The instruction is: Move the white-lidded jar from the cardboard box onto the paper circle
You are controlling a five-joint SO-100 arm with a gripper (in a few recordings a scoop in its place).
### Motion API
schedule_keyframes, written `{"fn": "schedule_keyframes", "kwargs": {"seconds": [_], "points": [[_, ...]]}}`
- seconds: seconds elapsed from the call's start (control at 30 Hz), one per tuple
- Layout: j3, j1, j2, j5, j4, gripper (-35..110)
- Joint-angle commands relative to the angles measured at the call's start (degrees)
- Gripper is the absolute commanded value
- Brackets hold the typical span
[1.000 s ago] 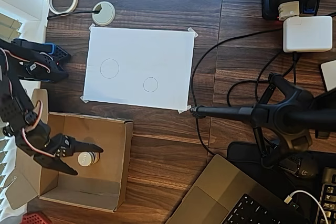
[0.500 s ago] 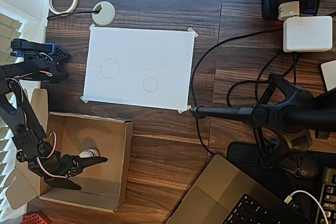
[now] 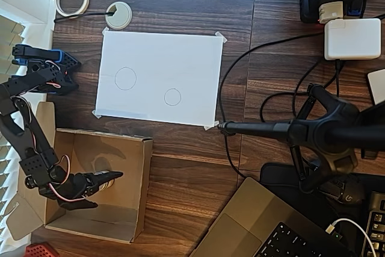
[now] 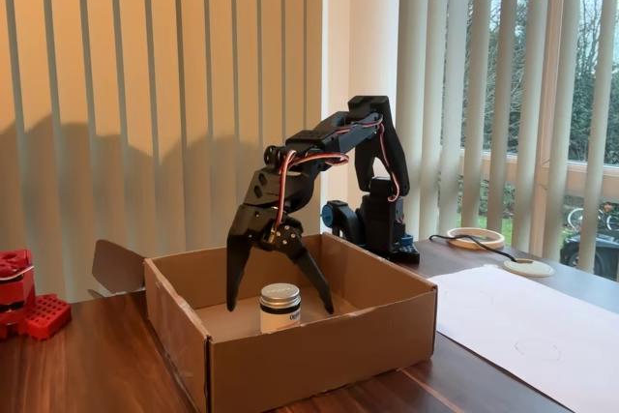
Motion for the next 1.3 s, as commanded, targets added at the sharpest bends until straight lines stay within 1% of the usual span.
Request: {"fn": "schedule_keyframes", "kwargs": {"seconds": [0.0,0.43,0.87,1.27], "points": [[0.6,0.8,2.2,-1.4,0.4,64],[6.2,0.9,3.3,-3.1,-1.2,61],[7.3,0.9,4.0,-3.8,-1.2,45],[7.9,0.8,4.1,-4.2,-1.2,40]]}}
